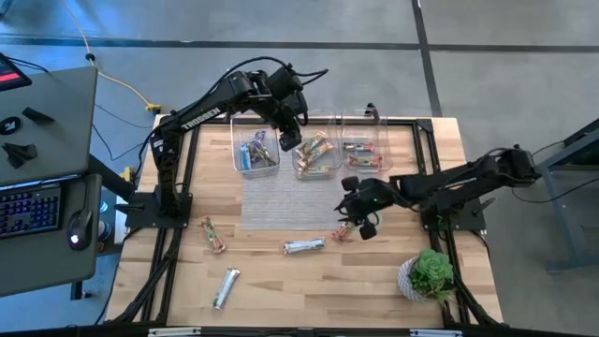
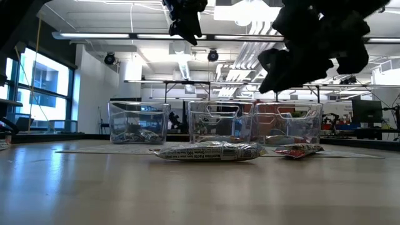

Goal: Pick and place Granola Bars by type
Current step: Put the red granola bar into the right transparent bin

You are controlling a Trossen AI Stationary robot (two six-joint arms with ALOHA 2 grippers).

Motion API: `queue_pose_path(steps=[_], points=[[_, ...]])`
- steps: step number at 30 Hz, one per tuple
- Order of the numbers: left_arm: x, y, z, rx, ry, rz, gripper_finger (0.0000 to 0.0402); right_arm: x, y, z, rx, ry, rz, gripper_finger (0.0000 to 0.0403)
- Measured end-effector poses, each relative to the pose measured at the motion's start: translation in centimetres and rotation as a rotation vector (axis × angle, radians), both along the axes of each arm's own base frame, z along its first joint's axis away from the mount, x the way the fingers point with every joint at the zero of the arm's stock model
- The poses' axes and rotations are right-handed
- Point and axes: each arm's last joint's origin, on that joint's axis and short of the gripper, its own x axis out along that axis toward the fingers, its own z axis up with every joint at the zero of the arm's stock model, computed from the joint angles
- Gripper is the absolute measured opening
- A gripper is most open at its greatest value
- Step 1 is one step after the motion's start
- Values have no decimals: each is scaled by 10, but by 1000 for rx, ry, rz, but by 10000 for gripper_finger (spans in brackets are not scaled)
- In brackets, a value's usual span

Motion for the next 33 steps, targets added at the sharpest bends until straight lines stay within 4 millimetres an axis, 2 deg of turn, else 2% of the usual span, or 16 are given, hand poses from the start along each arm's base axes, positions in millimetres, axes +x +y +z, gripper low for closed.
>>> queue_pose_path(steps=[7,13,19,24,29,33], points=[[9,-26,-19,-60,85,-118,202,-8,5,-14,102,-10,101,138],[22,-65,-46,-101,181,-214,202,-24,9,-45,39,45,97,138],[26,-94,-49,-125,204,-222,202,-20,11,-65,55,6,135,138],[6,-108,-32,-12,246,-99,202,-16,12,-81,54,48,134,138],[-23,-119,-13,128,245,41,202,-14,12,-81,54,22,138,138],[-53,-127,-14,142,243,77,202,-15,12,-82,33,38,153,138]])
